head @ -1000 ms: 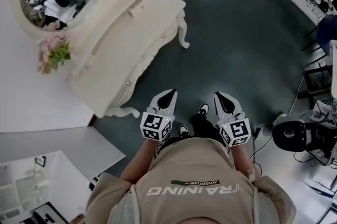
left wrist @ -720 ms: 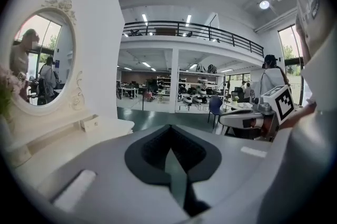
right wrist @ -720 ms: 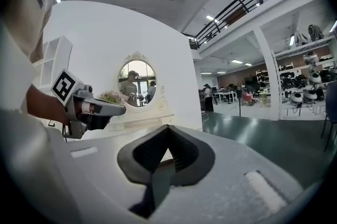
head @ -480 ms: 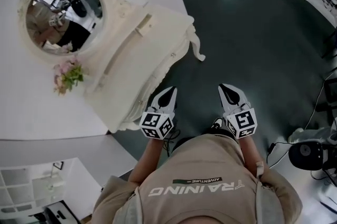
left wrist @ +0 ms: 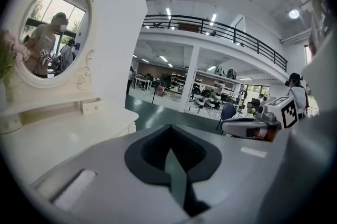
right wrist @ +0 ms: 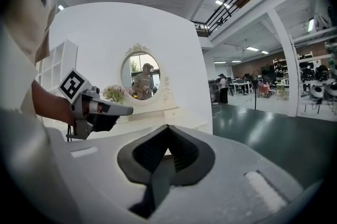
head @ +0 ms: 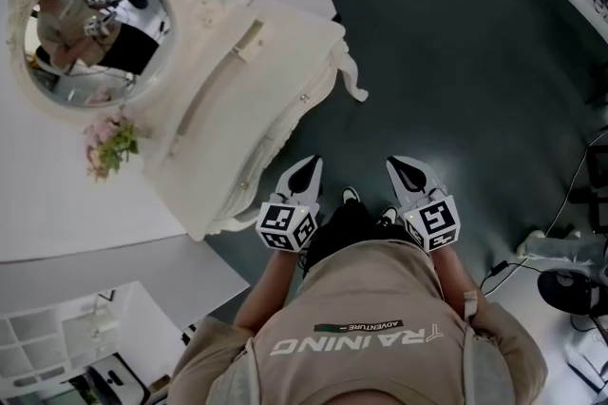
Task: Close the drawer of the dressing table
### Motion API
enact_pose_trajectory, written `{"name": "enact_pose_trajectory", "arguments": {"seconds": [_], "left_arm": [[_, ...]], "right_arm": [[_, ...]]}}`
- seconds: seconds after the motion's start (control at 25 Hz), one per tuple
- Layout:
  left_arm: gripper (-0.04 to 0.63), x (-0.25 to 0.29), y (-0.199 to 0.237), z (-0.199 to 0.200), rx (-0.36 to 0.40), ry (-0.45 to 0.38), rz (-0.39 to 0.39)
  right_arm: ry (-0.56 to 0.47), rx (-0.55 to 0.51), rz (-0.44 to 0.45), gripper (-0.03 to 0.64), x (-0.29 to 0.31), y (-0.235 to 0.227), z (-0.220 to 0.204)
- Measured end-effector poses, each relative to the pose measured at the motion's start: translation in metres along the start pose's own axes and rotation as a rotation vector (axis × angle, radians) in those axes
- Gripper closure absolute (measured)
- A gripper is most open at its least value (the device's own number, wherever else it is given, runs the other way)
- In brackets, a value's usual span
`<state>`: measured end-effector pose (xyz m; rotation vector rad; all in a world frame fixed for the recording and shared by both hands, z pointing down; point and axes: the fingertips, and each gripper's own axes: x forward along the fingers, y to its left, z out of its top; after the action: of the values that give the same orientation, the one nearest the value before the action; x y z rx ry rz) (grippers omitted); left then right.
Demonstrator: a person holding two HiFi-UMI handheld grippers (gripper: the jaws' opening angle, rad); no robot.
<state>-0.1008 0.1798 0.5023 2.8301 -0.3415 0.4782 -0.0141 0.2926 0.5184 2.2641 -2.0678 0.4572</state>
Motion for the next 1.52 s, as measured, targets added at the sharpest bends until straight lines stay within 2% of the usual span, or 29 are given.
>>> {"name": "enact_pose_trajectory", "arguments": {"seconds": [0.2,0.36,0.6,0.8,0.92,1.04,1.24,1.52], "left_arm": [[0.58,0.033,0.0,0.008,0.017,-0.009,-0.039],[0.58,0.06,0.021,0.003,0.02,0.025,-0.059],[0.58,0.132,0.035,0.052,0.02,-0.038,-0.14],[0.58,0.159,0.052,0.086,0.114,-0.078,-0.193],[0.58,0.165,0.075,0.099,0.103,-0.093,-0.179],[0.58,0.163,0.11,0.102,0.077,-0.1,-0.134],[0.58,0.156,0.161,0.084,-0.072,-0.087,-0.027],[0.58,0.175,0.193,0.094,-0.123,-0.113,0.063]], "right_arm": [[0.023,-0.012,-0.007,0.615,0.017,-0.02,0.003],[0.018,-0.039,-0.064,0.615,0.037,-0.041,0.018],[0.015,-0.133,-0.116,0.615,0.071,-0.091,0.068],[-0.007,-0.148,-0.17,0.615,0.106,-0.121,0.094],[0.007,-0.1,-0.17,0.615,0.126,-0.135,0.1],[0.011,-0.106,-0.135,0.615,0.161,-0.131,0.109],[-0.006,-0.04,-0.051,0.615,0.212,-0.116,0.124],[0.059,-0.118,0.051,0.615,0.257,-0.13,0.127]]}}
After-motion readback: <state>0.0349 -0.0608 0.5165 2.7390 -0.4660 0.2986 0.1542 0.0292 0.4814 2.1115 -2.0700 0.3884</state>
